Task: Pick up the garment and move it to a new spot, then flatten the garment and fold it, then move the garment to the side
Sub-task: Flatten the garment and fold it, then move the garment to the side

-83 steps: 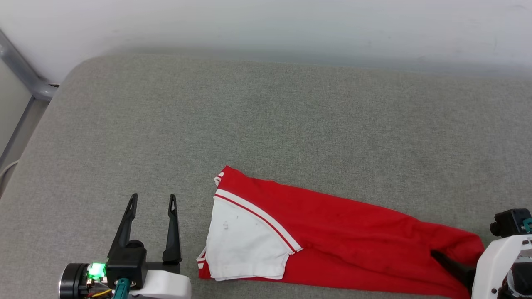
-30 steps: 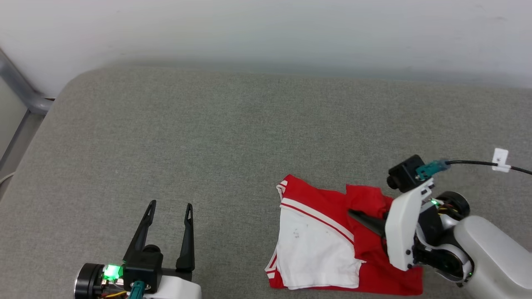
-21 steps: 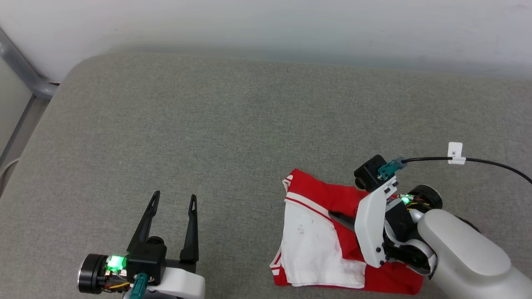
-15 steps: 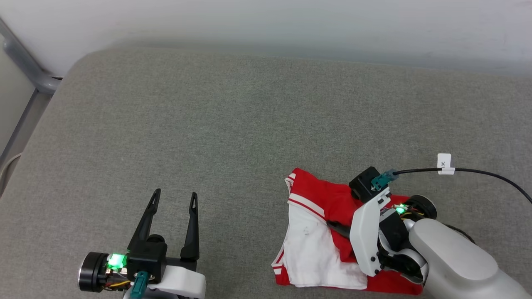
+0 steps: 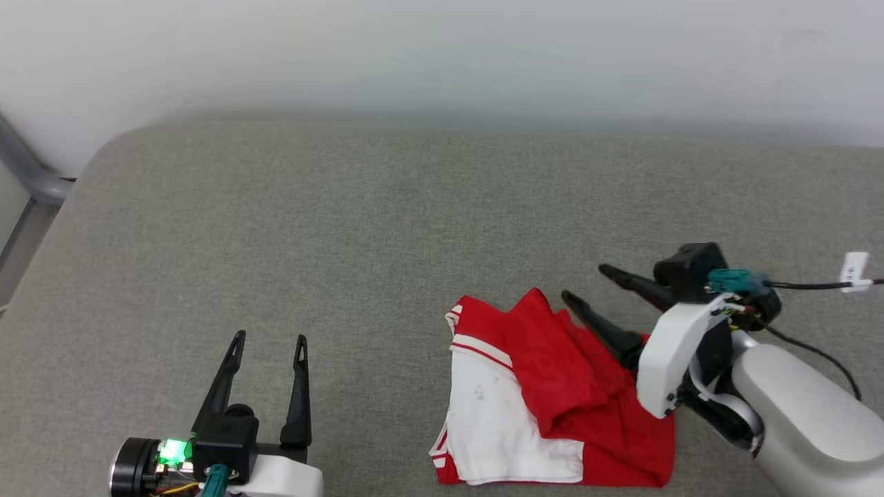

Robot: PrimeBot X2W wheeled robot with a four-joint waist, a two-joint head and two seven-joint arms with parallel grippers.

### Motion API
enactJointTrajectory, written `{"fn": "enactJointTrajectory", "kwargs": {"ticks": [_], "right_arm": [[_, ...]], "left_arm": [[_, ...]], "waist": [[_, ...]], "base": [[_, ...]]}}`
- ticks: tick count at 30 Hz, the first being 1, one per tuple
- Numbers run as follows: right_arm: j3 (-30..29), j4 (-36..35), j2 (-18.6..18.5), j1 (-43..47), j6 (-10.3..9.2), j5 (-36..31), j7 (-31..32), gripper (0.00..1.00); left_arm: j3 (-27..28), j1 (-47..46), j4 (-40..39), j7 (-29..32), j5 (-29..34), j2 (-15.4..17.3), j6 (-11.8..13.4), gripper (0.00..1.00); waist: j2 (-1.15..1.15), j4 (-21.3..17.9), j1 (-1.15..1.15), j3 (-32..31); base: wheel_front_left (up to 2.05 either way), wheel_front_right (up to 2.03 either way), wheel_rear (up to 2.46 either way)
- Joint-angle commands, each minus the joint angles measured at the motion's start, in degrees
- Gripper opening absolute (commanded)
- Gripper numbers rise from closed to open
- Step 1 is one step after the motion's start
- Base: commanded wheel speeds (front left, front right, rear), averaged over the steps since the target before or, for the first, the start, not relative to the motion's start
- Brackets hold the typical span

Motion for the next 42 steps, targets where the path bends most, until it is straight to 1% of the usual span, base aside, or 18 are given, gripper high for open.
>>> {"fn": "enactJointTrajectory", "kwargs": {"ticks": [1,4,8,11,16,18,21,24,29,34,42], "right_arm": [[-2.2,-0.7,-0.6,1.4,-0.05,-1.8,-2.3,1.0],[-8.1,-1.2,-0.6,3.6,-0.05,-5.7,-7.0,1.0],[-17.0,-1.7,1.4,7.8,-0.06,-11.1,-12.4,1.0],[-24.2,-2.1,3.3,11.8,-0.05,-15.9,-15.4,1.0],[-36.0,-5.3,8.1,19.2,-0.06,-24.2,-17.7,1.0],[-39.6,-7.5,10.3,22.1,-0.06,-28.2,-18.0,1.0],[-44.3,-11.9,14.5,26.5,-0.05,-31.6,-18.0,1.0],[-46.4,-16.0,17.3,30.4,-0.05,-33.6,-18.0,1.0],[-47.6,-20.6,20.1,35.2,-0.05,-35.6,-18.0,1.0],[-47.8,-23.3,21.6,38.6,-0.05,-36.5,-18.0,1.0],[-48.3,-23.4,22.5,40.7,-0.05,-37.1,-18.0,1.0]], "left_arm": [[0.5,0.6,-0.4,-0.1,-0.1,0.3,0.3,1.0],[0.9,1.3,-0.8,-0.1,-0.2,0.5,0.2,1.0],[1.3,2.2,-1.4,-0.1,-0.3,0.8,0.1,1.0],[1.5,2.6,-1.8,-0.1,-0.3,0.9,0.0,1.0],[1.6,3.4,-2.3,-0.1,-0.2,0.9,0.0,1.0],[1.7,3.8,-2.6,-0.1,-0.2,1.0,0.1,1.0],[1.8,4.5,-2.8,-0.1,-0.3,1.0,0.0,1.0],[1.8,4.9,-2.7,-0.1,-0.2,1.0,0.0,1.0],[1.9,5.9,-2.7,-0.1,0.1,1.1,0.3,1.0],[2.0,6.7,-3.0,-0.1,0.0,1.0,0.4,1.0],[1.9,7.3,-3.0,-0.1,0.1,0.8,0.6,1.0]], "waist": [[0.0,-1.4,0.0,-1.3],[0.0,-2.8,0.0,-2.4],[0.0,-4.4,0.0,-3.8],[0.0,-5.3,0.0,-4.6],[0.0,-6.5,0.0,-5.4],[0.0,-6.9,0.0,-5.5],[0.0,-7.2,0.0,-5.6],[0.0,-7.5,0.0,-5.7],[0.0,-7.4,0.0,-5.9],[0.0,-6.8,0.0,-6.0],[0.0,-6.0,0.0,-6.3]], "base": [[0.0,0.0,0.0],[0.0,0.0,0.0],[0.0,0.0,0.0],[0.0,0.0,0.0],[0.0,0.0,0.0],[0.0,0.0,0.0],[0.0,0.0,0.0],[0.0,0.0,0.0],[0.0,0.0,0.0],[0.0,0.0,0.0],[0.0,0.0,0.0]]}}
